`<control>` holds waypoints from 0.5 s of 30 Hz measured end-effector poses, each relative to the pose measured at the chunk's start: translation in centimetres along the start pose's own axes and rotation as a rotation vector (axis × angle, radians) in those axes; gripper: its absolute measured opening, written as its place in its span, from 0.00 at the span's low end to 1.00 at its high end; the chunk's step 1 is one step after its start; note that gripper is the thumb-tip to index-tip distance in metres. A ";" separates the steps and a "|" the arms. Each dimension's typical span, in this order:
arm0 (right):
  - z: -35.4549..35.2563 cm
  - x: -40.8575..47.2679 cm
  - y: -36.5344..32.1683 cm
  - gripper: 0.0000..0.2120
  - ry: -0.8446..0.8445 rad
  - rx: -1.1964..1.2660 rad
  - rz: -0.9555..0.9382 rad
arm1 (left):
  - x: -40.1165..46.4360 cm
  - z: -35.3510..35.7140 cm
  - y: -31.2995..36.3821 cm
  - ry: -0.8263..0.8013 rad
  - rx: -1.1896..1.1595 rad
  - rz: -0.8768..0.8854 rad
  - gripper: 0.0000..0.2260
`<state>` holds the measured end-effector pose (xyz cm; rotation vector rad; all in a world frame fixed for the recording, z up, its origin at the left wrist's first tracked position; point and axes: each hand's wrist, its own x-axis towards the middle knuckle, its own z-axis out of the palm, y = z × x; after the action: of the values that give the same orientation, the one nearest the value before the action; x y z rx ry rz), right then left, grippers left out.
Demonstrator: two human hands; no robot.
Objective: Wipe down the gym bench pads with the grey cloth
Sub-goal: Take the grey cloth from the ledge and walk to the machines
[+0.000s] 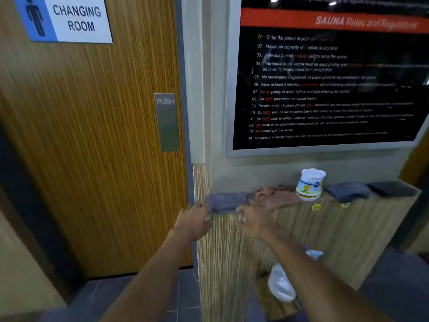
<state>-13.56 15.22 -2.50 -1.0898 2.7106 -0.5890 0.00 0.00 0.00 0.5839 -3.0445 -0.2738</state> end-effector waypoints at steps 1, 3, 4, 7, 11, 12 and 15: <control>0.0 0.4 0.3 0.21 0.003 -0.035 -0.003 | 0.5 0.2 0.1 0.021 0.013 0.007 0.20; -0.3 1.3 0.6 0.27 0.035 -0.159 -0.009 | 1.9 1.0 0.2 0.088 0.029 0.014 0.19; -0.5 1.6 0.7 0.29 0.051 -0.229 -0.020 | 2.6 1.2 0.3 0.098 0.054 0.006 0.19; -0.6 2.9 1.0 0.28 0.080 -0.352 -0.067 | 5.0 2.1 0.7 0.092 0.100 -0.009 0.19; -0.5 4.4 2.3 0.22 0.092 -0.432 -0.143 | 7.1 3.1 0.5 0.043 0.143 0.006 0.19; -0.6 4.8 2.7 0.21 0.098 -0.419 -0.178 | 7.2 3.1 0.3 0.034 0.134 0.024 0.19; -1.4 5.6 3.4 0.20 0.088 -0.407 -0.258 | 7.5 2.5 -0.8 0.032 0.101 0.085 0.19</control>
<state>-20.20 14.02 -2.63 -1.5590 2.8626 -0.1131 -6.83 -3.10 -2.59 0.4565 -3.0561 -0.1074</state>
